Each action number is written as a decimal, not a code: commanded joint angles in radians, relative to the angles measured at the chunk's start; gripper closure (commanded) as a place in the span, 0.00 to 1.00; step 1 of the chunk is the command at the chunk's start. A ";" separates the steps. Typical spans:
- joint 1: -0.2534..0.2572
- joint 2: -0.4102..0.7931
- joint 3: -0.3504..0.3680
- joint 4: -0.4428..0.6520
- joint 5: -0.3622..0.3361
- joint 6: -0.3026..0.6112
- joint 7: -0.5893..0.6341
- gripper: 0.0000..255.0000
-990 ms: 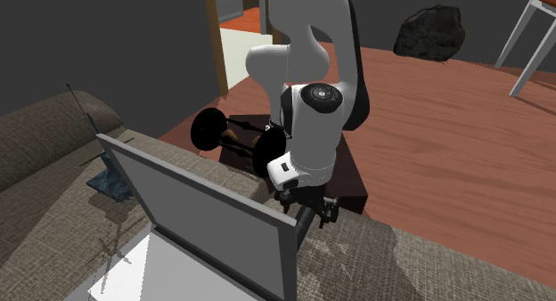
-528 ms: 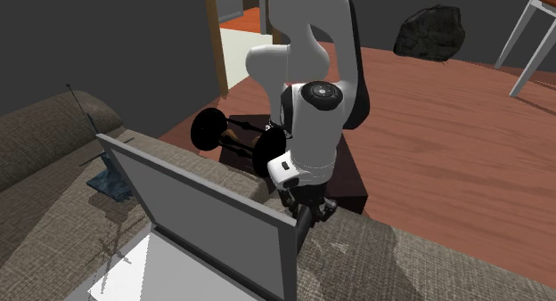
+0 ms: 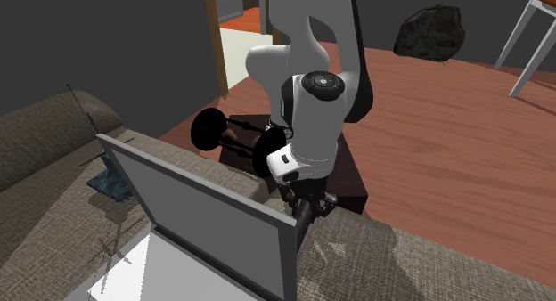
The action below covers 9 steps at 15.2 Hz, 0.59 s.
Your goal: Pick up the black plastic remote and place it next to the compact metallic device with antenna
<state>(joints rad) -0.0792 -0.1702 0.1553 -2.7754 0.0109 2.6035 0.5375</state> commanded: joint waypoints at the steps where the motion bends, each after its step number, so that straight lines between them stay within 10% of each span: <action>1: 0.003 -0.032 -0.002 0.003 0.008 -0.036 -0.006 1.00; 9: 0.012 -0.146 -0.011 0.033 0.026 -0.179 -0.022 1.00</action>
<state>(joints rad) -0.0697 -0.2957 0.1446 -2.7433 0.0334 2.4462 0.5158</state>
